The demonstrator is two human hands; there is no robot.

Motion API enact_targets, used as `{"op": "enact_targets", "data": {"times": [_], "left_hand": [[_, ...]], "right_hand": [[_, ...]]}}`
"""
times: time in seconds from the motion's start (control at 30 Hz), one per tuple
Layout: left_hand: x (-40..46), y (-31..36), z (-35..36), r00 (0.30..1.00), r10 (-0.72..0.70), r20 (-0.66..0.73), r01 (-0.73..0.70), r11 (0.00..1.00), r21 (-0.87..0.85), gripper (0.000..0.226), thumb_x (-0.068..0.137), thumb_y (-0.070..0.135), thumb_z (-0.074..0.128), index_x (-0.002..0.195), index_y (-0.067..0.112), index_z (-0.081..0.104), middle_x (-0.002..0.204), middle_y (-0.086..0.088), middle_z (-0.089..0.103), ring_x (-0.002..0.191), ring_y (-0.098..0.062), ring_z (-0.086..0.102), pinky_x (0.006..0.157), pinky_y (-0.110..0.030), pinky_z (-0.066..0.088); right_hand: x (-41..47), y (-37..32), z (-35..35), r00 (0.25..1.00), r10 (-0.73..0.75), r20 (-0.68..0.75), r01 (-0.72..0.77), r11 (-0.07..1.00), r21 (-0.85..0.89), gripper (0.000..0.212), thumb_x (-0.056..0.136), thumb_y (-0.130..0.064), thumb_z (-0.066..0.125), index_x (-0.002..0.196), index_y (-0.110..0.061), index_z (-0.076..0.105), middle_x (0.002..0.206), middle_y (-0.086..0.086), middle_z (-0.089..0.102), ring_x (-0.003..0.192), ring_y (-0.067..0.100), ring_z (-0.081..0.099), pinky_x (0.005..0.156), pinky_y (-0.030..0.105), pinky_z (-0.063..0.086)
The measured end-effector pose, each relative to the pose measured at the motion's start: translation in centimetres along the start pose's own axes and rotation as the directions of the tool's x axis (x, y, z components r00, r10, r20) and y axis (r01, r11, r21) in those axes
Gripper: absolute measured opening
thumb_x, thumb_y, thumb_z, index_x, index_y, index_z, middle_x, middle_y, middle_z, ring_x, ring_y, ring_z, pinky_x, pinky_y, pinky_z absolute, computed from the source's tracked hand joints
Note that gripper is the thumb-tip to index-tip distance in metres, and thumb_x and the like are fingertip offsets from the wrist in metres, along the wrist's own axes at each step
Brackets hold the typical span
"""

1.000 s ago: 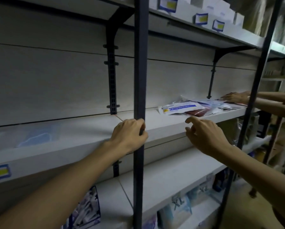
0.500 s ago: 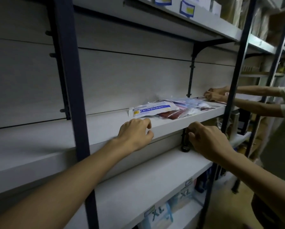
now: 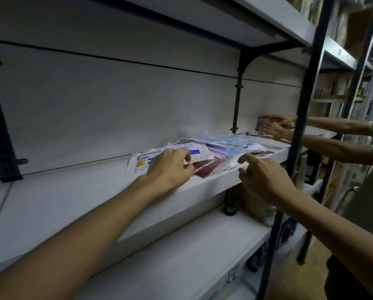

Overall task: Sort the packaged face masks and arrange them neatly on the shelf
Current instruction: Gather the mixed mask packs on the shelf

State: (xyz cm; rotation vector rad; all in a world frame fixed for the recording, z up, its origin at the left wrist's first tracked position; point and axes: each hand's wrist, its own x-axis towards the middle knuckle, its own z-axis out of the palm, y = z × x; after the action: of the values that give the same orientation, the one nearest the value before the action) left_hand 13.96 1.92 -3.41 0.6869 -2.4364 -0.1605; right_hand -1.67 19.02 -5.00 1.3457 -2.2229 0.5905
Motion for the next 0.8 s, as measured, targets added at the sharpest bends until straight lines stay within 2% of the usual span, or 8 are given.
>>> {"op": "enact_targets", "data": {"times": [0.13, 0.33, 0.47, 0.6, 0.67, 0.8], "left_hand": [[3.3, 0.9, 2.0, 1.0, -0.015, 0.005, 0.015, 1.0, 0.025, 0.022, 0.087, 0.029, 0.051, 0.104, 0.023, 0.062, 0.104, -0.001, 0.067, 0.095, -0.026, 0.057, 0.077, -0.033, 0.044], [7.2, 2.1, 4.7, 0.994, -0.11, -0.022, 0.112, 0.991, 0.072, 0.019, 0.085, 0.026, 0.051, 0.1, 0.024, 0.063, 0.105, -0.002, 0.067, 0.096, -0.027, 0.056, 0.075, -0.032, 0.042], [10.0, 3.3, 6.1, 0.977, -0.193, -0.09, 0.202, 0.974, 0.103, 0.016, 0.084, 0.027, 0.051, 0.095, 0.026, 0.063, 0.104, -0.003, 0.068, 0.097, -0.03, 0.058, 0.079, -0.033, 0.046], [12.7, 5.2, 7.3, 0.95, -0.274, -0.15, 0.294, 0.948, 0.124, 0.014, 0.086, 0.028, 0.051, 0.092, 0.025, 0.062, 0.103, -0.004, 0.068, 0.095, -0.031, 0.06, 0.076, -0.033, 0.045], [14.2, 5.8, 7.9, 0.929, -0.331, -0.167, 0.353, 0.927, 0.125, 0.011, 0.085, 0.03, 0.052, 0.09, 0.026, 0.062, 0.103, -0.004, 0.068, 0.096, -0.03, 0.06, 0.074, -0.031, 0.043], [15.8, 6.1, 9.9, 0.852, -0.472, -0.226, 0.504, 0.857, 0.109, 0.014, 0.087, 0.034, 0.053, 0.091, 0.025, 0.063, 0.105, -0.004, 0.069, 0.099, -0.029, 0.06, 0.075, -0.031, 0.044]], "right_hand": [[2.4, 3.6, 1.5, 1.0, 0.001, -0.031, 0.0, 1.0, 0.023, 0.03, 0.095, -0.03, 0.053, 0.124, -0.02, 0.055, 0.094, 0.005, 0.072, 0.084, 0.022, 0.065, 0.072, 0.04, 0.056], [6.4, 9.0, 3.5, 0.999, -0.022, -0.032, 0.025, 0.993, 0.114, 0.029, 0.095, -0.028, 0.053, 0.123, -0.02, 0.056, 0.097, 0.005, 0.073, 0.089, 0.025, 0.065, 0.076, 0.04, 0.055], [9.5, 12.9, 4.6, 0.997, -0.049, -0.053, 0.058, 0.983, 0.174, 0.026, 0.093, -0.025, 0.055, 0.118, -0.019, 0.06, 0.095, 0.005, 0.073, 0.088, 0.028, 0.064, 0.073, 0.039, 0.053], [12.9, 15.8, 4.9, 0.994, -0.104, -0.036, 0.109, 0.965, 0.238, 0.026, 0.094, -0.021, 0.054, 0.118, -0.015, 0.061, 0.098, 0.005, 0.071, 0.086, 0.025, 0.063, 0.073, 0.036, 0.052], [14.5, 17.0, 5.2, 0.992, -0.124, -0.036, 0.129, 0.953, 0.274, 0.024, 0.094, -0.022, 0.054, 0.116, -0.017, 0.061, 0.092, 0.003, 0.072, 0.081, 0.024, 0.064, 0.072, 0.035, 0.052], [16.7, 18.3, 7.3, 0.987, -0.152, -0.06, 0.163, 0.907, 0.387, 0.019, 0.093, -0.026, 0.056, 0.109, -0.021, 0.063, 0.084, -0.003, 0.071, 0.071, 0.017, 0.064, 0.07, 0.035, 0.054]]}}
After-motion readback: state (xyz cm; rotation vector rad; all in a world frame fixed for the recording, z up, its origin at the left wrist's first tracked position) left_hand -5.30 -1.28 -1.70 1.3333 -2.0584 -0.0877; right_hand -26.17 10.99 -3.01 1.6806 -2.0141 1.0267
